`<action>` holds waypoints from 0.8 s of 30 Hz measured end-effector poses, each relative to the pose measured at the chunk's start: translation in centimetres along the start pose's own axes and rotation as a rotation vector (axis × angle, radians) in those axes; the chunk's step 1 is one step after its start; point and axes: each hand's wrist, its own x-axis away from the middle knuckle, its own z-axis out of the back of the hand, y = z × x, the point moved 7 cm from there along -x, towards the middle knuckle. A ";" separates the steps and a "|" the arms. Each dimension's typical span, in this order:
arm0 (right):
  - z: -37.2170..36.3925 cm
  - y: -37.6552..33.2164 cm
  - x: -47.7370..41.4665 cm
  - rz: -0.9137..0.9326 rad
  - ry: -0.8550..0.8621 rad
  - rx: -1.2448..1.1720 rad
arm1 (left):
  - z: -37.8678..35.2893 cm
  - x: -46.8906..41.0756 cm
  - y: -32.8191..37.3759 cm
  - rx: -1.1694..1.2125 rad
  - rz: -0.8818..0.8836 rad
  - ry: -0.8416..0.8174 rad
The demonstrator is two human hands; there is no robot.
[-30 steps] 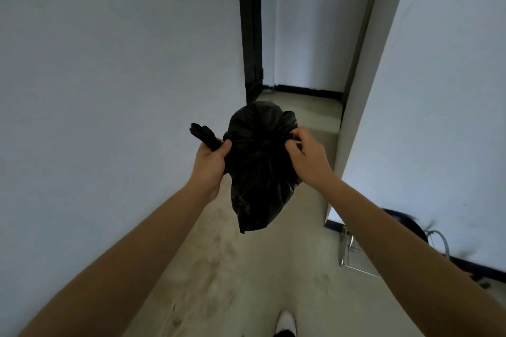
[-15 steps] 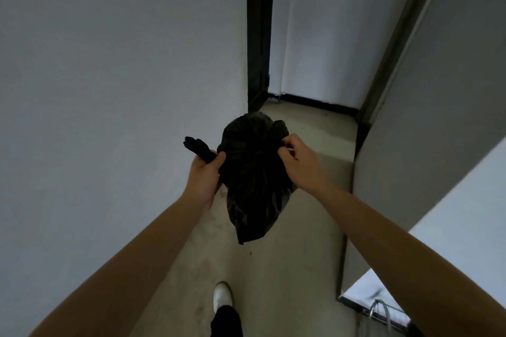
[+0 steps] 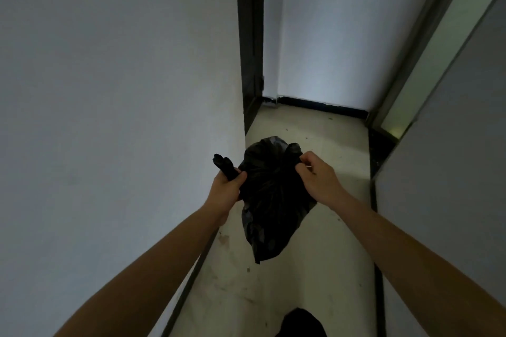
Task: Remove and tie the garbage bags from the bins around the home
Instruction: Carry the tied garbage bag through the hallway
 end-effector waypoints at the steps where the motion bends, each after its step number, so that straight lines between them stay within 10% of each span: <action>1: -0.4 0.7 -2.5 -0.010 0.000 -0.008 | -0.3 -2.7 0.1 -0.009 0.010 -0.010; 24: -20.2 26.3 -58.2 -0.240 -0.261 0.078 | 0.4 -61.7 -13.7 -0.243 0.449 0.336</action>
